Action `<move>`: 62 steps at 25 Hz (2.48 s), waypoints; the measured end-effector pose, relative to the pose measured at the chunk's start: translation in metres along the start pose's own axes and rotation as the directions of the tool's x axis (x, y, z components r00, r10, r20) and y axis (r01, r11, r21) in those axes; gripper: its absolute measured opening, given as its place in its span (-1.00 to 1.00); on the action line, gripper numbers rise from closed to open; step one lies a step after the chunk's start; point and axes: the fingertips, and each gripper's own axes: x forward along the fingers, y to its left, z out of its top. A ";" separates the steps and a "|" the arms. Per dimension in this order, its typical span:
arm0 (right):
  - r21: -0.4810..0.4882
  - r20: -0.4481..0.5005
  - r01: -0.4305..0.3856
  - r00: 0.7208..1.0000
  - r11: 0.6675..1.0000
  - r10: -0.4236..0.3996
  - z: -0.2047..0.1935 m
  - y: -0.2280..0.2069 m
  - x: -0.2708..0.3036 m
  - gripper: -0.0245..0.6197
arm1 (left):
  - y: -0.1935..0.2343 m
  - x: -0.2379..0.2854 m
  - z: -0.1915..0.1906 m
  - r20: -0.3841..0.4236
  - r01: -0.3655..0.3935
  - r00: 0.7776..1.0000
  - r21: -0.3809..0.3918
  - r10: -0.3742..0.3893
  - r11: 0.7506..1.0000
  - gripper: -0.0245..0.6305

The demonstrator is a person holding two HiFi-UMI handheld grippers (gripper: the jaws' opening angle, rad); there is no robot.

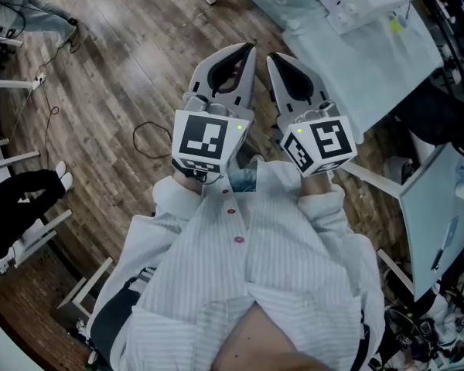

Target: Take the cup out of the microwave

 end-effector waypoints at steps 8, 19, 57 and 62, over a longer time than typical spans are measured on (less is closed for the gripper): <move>-0.011 0.009 0.027 1.000 1.000 -0.027 0.013 0.001 0.085 -0.81 | 0.078 0.030 0.005 0.005 0.039 0.999 0.007 -0.039 0.999 -0.90; 0.017 0.017 0.097 0.995 0.995 -0.098 0.010 -0.007 0.158 -0.81 | 0.147 0.057 -0.003 -0.006 0.108 0.994 0.018 -0.108 0.994 -0.90; 0.096 0.029 0.328 0.943 0.940 -0.332 0.053 -0.269 0.239 -0.81 | 0.144 0.339 0.008 -0.013 0.329 0.944 0.045 -0.329 0.943 -0.90; 0.095 0.034 0.374 0.925 0.923 -0.378 0.062 -0.310 0.229 -0.81 | 0.124 0.376 0.011 -0.017 0.373 0.928 0.044 -0.373 0.927 -0.90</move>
